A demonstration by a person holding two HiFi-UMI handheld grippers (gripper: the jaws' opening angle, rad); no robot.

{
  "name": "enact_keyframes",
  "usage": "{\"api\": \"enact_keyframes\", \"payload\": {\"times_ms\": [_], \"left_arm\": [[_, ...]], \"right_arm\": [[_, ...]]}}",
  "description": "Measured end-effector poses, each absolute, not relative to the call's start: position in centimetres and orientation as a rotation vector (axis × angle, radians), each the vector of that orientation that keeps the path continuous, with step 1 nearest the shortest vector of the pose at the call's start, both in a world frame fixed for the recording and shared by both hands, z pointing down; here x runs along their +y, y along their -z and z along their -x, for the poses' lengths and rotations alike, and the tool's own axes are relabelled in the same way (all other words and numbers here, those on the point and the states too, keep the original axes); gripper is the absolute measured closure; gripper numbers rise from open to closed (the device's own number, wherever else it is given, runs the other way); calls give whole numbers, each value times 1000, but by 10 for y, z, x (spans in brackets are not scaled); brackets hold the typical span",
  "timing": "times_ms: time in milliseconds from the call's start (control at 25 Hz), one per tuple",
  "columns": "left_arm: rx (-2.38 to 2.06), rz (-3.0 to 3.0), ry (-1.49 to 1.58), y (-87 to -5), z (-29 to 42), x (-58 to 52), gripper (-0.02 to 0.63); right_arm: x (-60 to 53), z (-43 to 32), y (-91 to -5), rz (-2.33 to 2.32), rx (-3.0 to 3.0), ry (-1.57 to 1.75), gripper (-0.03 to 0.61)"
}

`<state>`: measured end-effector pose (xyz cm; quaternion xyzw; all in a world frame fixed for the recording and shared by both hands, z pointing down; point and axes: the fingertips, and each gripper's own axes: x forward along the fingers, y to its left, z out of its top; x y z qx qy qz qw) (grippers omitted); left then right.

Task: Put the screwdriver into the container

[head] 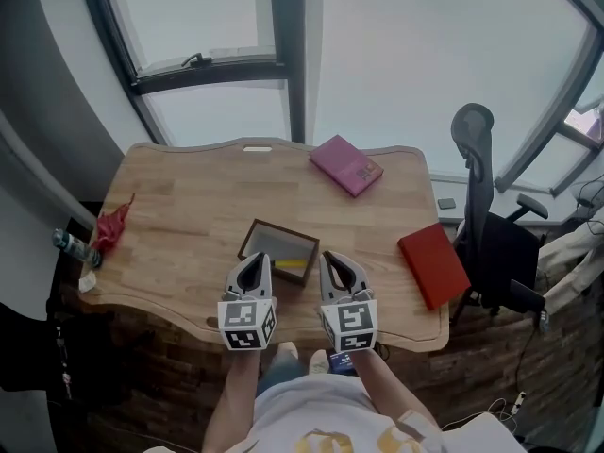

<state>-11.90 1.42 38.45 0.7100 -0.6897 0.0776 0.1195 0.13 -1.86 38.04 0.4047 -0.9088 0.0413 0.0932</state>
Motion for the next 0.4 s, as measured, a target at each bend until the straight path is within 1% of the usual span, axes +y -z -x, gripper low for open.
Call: {"api": "enact_keyframes", "payload": {"times_ms": [400], "left_arm": [[-1970, -2139, -205, -381, 118, 13, 601]], "right_arm": [[-19, 5, -374, -1204, -2691, -87, 546]]}}
